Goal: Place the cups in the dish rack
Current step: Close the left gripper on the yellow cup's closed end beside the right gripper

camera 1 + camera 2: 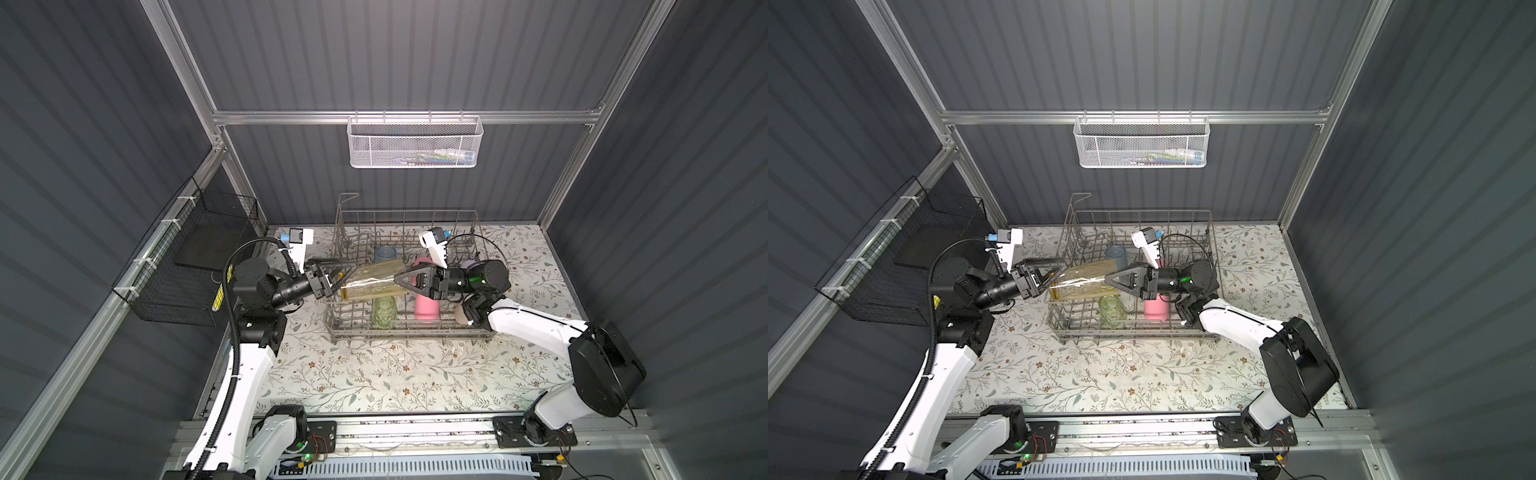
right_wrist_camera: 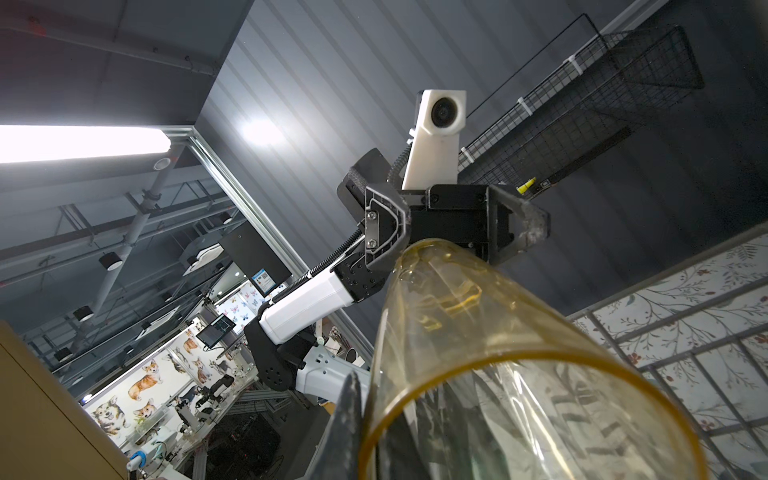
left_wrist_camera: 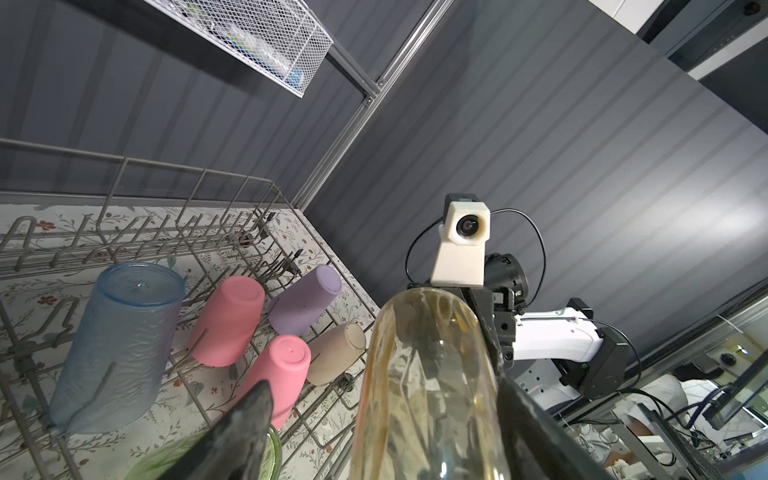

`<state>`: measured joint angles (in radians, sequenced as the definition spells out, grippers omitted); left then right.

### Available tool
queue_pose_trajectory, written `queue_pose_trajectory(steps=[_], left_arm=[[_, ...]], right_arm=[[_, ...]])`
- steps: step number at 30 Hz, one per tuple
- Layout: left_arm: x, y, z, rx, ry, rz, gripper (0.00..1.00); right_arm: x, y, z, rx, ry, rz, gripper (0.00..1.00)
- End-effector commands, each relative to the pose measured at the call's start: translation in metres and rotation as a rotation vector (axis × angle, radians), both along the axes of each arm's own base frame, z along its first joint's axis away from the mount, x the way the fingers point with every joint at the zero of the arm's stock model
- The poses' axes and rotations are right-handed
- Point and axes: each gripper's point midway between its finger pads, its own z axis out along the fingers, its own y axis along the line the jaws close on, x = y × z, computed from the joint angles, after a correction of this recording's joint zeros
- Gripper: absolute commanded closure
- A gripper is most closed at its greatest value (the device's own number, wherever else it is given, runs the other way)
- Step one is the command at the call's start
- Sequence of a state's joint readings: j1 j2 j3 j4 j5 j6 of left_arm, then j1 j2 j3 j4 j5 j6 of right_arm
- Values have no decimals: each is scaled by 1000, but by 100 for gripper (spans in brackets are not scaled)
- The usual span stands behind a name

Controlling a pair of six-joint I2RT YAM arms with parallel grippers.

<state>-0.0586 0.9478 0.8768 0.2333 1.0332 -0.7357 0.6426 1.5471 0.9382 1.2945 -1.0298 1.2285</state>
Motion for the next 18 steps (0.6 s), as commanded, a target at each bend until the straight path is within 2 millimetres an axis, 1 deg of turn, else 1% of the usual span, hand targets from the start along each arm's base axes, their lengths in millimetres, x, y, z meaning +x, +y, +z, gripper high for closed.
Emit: queue_pose_trajectory(steps=[1, 7, 10, 16, 18], left_arm=[[-10, -6, 2, -7, -18, -65, 15], [-22, -11, 3, -7, -30, -108, 8], [-27, -14, 1, -2, -26, -134, 8], [-36, -21, -9, 19, -12, -183, 8], [-39, -24, -10, 23, -11, -206, 9]], right_arm=[[-7, -7, 13, 46, -55, 6, 100], [-3, -6, 11, 46, -47, 8, 100], [-2, -5, 11, 44, -41, 9, 100], [0, -2, 12, 47, -30, 35, 100], [1, -1, 11, 49, -20, 40, 100]])
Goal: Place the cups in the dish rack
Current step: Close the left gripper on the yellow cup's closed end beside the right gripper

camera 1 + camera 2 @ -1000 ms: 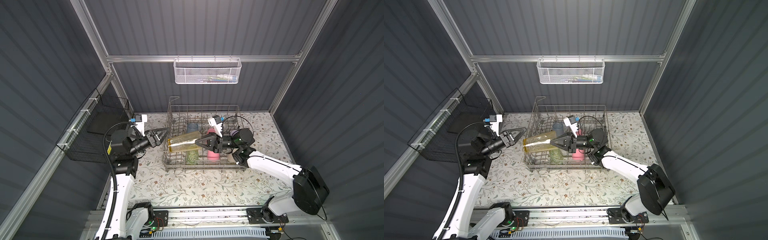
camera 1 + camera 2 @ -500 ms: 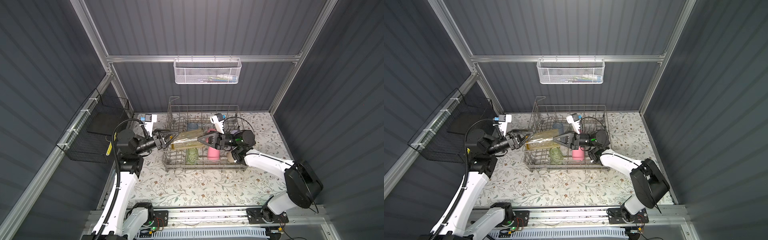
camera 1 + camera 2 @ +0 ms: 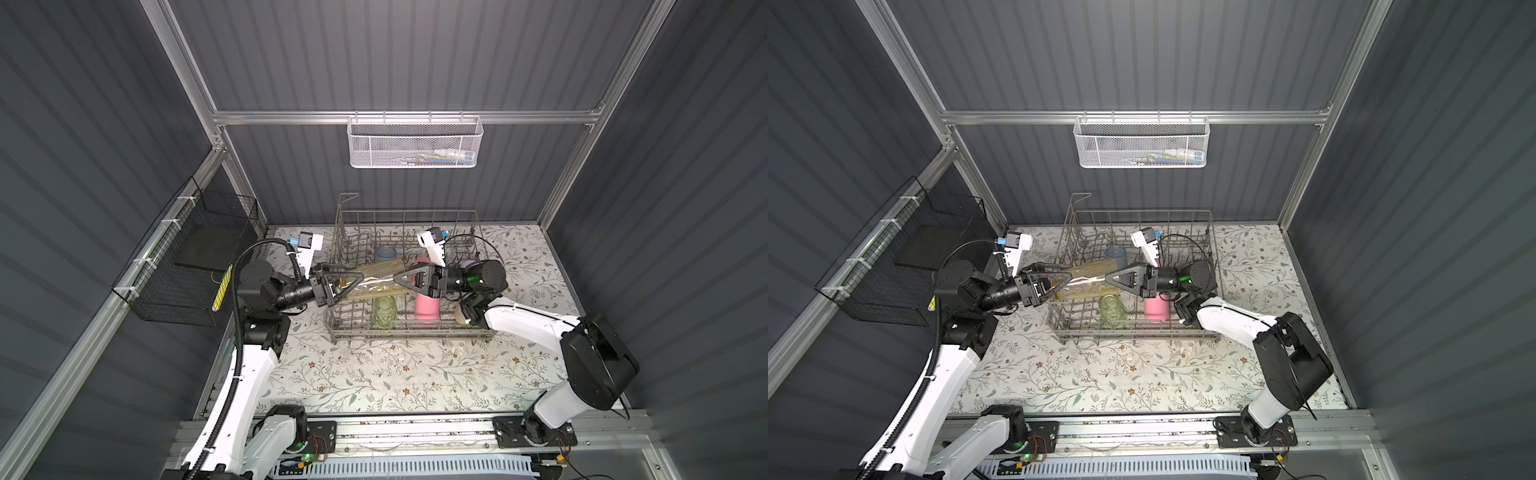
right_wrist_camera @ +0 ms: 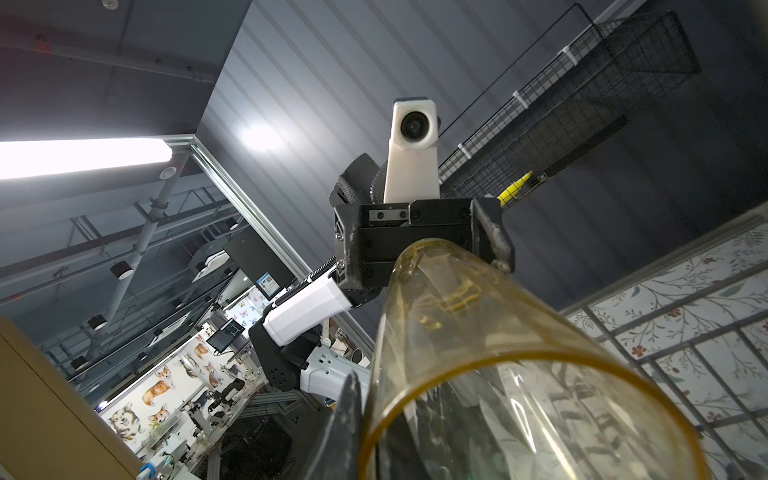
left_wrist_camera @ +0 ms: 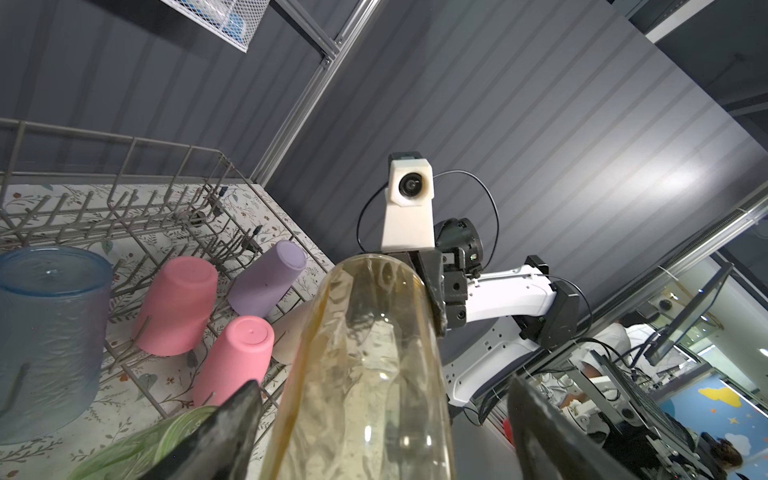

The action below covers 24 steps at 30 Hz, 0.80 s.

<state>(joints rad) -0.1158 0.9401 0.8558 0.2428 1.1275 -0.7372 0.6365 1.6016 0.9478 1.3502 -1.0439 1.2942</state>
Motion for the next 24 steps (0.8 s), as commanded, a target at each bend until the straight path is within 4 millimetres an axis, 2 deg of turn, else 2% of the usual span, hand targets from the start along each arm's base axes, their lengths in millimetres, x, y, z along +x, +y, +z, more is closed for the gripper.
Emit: queue_pose_trajectory(steps=[1, 13, 24], left_arm=[[-16, -6, -5, 17, -17, -70, 10], [-28, -10, -15, 65, -7, -103, 14], [-27, -10, -14, 65, -10, -93, 20]], right_arm=[[-5, -5, 20, 63, -62, 15, 100], [-5, -4, 22, 69, -64, 19, 100], [-5, -4, 19, 63, -57, 24, 100]])
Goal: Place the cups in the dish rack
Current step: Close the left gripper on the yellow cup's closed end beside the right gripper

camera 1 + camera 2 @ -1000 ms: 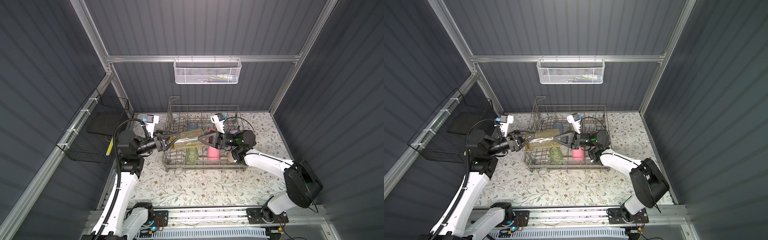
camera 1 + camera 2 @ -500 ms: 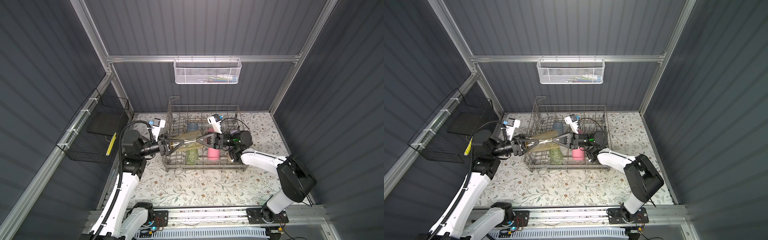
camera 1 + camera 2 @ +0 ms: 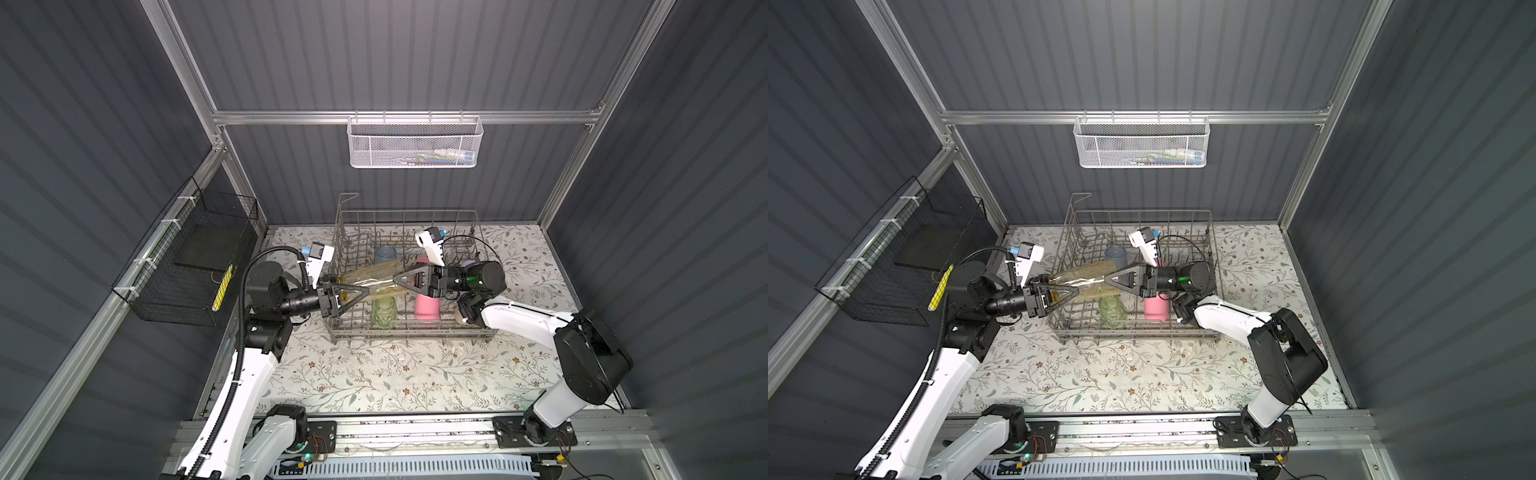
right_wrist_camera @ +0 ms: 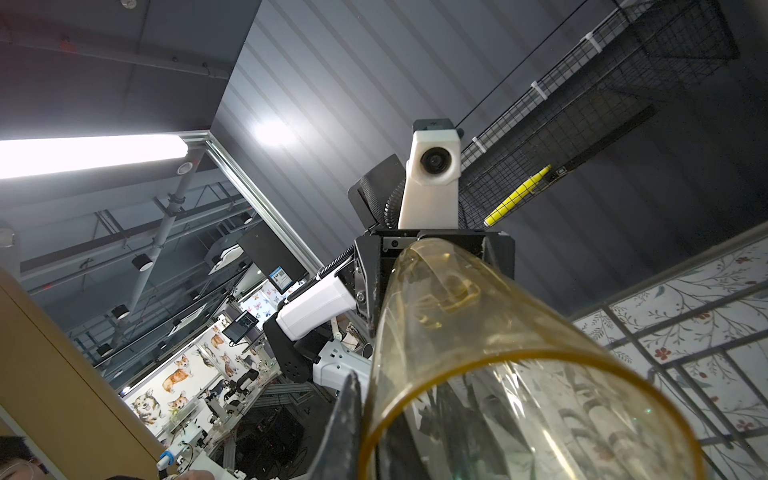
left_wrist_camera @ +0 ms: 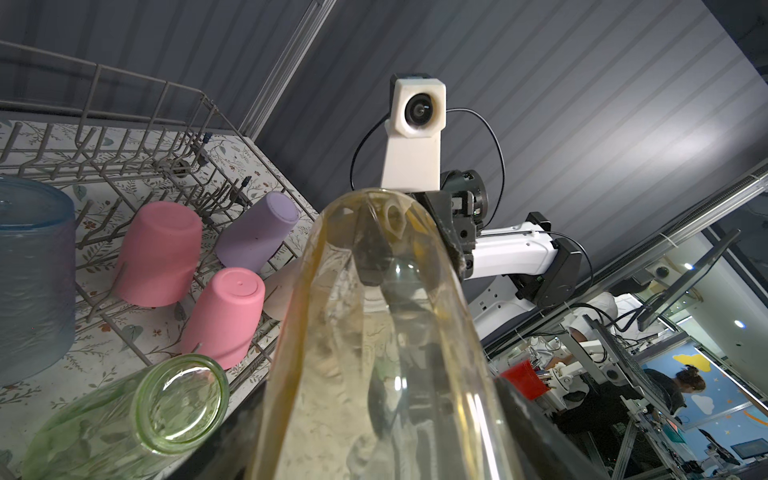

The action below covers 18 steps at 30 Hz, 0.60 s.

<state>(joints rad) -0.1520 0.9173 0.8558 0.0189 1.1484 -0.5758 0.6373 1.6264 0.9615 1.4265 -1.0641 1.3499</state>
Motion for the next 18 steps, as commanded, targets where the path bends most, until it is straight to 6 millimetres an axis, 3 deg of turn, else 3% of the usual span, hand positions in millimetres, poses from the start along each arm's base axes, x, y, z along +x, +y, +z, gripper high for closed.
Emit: queue_pose_trajectory(steps=[1, 9, 18], left_arm=[[-10, -2, 12, -5, -52, -32, 20], [-8, -1, 13, -7, -57, -18, 13], [-4, -1, 13, -14, -59, -1, 19]], right_arm=[[-2, -3, 14, 42, -47, -7, 100], [-3, -2, 10, 33, -39, 6, 100], [-5, 0, 6, 24, -35, 19, 100]])
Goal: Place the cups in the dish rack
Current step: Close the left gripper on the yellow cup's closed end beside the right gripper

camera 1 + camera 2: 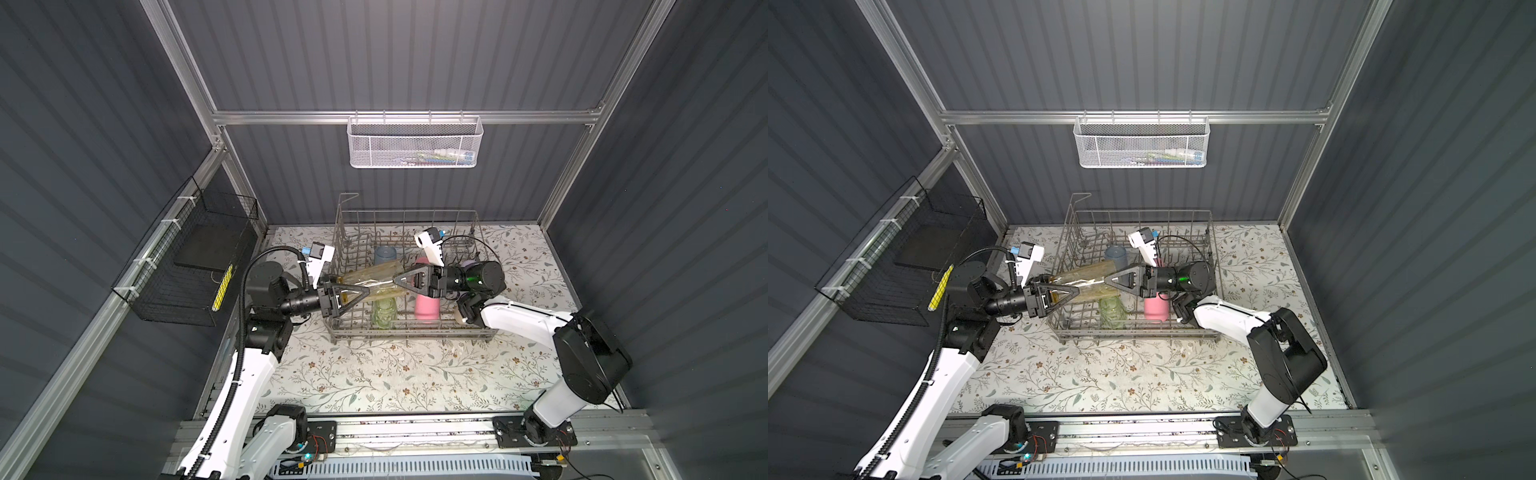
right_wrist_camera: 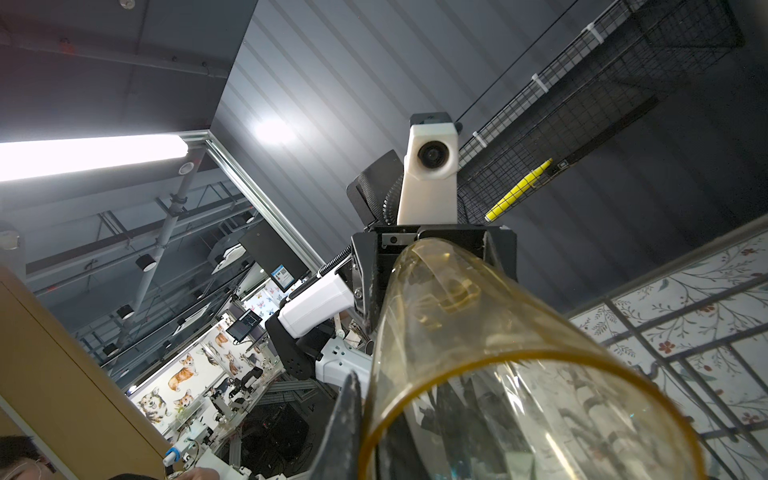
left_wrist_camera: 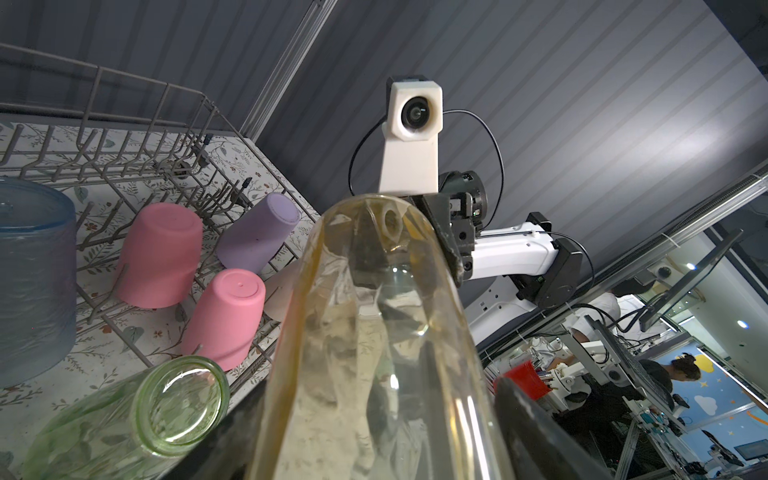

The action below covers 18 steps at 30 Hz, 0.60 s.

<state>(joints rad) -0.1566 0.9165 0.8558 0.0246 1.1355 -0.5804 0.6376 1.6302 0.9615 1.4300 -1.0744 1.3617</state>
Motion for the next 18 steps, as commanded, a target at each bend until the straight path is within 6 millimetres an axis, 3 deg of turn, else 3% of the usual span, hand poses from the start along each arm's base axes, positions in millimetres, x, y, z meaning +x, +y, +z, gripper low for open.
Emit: queue_pose_trajectory(steps=[1, 10, 18], left_arm=[[-5, -1, 12, -14, -55, -13, 21], [-6, -1, 12, -16, -54, -16, 30], [-11, -1, 15, -18, -64, -23, 45]], right_arm=[[-4, 0, 9, 34, -42, 7, 100], [-3, 2, 5, 27, -37, 13, 100], [-4, 1, 8, 27, -42, 14, 98]])
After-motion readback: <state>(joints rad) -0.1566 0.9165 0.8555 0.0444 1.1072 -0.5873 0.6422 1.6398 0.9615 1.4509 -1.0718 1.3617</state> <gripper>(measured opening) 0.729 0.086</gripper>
